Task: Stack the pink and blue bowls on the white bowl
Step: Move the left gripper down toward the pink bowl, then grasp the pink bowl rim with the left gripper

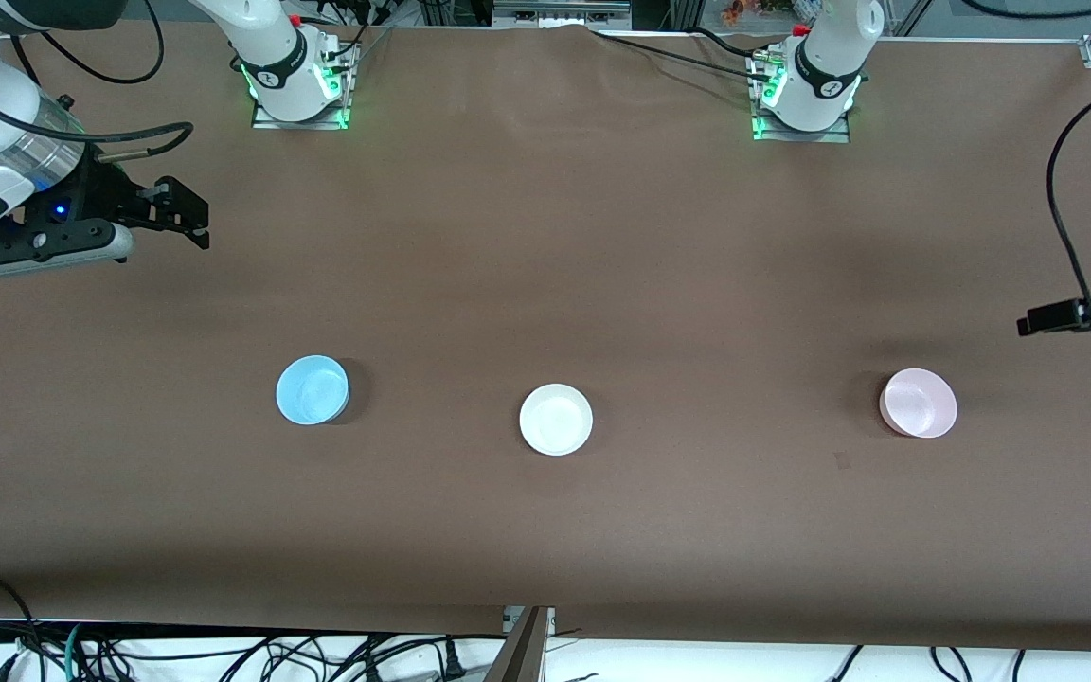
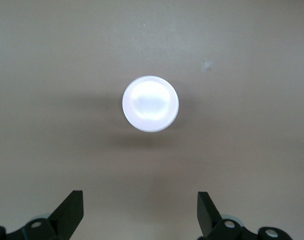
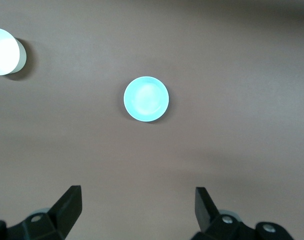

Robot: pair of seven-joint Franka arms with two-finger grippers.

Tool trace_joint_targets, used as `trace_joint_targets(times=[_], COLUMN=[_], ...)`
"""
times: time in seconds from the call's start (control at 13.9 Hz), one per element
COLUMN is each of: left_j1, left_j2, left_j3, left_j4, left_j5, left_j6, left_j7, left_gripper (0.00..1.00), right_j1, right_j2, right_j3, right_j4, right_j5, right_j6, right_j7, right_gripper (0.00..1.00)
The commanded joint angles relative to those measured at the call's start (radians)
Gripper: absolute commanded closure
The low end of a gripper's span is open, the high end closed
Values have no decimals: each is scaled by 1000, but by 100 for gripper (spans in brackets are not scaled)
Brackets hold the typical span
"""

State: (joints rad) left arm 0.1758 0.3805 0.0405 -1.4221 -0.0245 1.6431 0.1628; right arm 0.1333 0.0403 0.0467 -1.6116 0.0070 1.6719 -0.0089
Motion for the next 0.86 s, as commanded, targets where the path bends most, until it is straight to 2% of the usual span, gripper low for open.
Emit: trace_joint_targets(times=[0.0,0.36,0.5,0.79], left_j1=[30,71,76,76], left_j2=[58,224,262,311], left_j3=[4,4,4,4], left_j4=[-55,-57,-55,-57], left_j5=[-28,-148,-201,-207], left_j6=[136,336,350,443], left_j7=[104,193,221,228], left_gripper=[0,0,0,0], right_j1=[2,5,6,6], right_j2=[19,29,44,50], right_j3=[9,9,9,9], right_j4=[29,29,35,27], right_j5=[-7,-10,-4,1], right_j6=[-9,-8,3,-7], right_j7=[-3,-2,-3,-3], right_gripper=[0,0,0,0])
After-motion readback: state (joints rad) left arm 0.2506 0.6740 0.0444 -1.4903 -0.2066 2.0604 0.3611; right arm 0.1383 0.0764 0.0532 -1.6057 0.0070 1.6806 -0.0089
